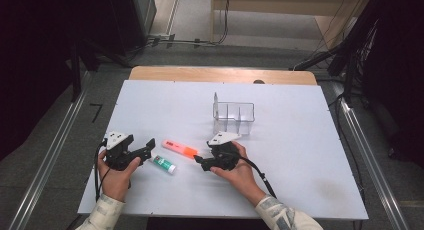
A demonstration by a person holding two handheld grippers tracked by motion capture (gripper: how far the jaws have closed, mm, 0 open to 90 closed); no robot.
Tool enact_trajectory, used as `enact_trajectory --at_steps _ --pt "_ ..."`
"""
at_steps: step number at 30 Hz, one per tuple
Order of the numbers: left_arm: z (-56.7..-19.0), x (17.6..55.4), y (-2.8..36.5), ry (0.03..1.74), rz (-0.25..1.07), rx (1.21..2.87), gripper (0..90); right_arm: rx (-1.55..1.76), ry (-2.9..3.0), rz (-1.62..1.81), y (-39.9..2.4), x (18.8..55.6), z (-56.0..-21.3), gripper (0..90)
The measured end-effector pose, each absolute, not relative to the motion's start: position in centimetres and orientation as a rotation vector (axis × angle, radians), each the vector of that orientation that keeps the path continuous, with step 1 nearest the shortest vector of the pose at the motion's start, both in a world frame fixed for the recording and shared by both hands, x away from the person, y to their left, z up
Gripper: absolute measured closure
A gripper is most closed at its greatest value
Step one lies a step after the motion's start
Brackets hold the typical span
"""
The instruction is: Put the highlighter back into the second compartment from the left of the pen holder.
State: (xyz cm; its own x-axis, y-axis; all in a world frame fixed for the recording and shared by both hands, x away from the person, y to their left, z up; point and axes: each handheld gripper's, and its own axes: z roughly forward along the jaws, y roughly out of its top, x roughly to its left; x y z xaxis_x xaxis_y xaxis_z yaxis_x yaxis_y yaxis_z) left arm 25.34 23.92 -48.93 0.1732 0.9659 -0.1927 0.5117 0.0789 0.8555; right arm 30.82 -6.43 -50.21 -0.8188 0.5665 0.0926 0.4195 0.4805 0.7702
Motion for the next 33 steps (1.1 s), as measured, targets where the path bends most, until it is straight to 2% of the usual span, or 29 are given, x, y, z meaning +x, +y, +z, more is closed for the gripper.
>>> enact_trajectory --at_steps 23,33 --pt "-48.9 25.3 24.0 1.462 0.646 1.56 17.1 0.812 2.578 1.239 -3.7 31.6 -51.2 31.8" --pt "-48.9 25.3 24.0 1.461 0.645 1.56 17.0 0.78 2.607 1.164 -2.9 31.6 -51.3 36.7"
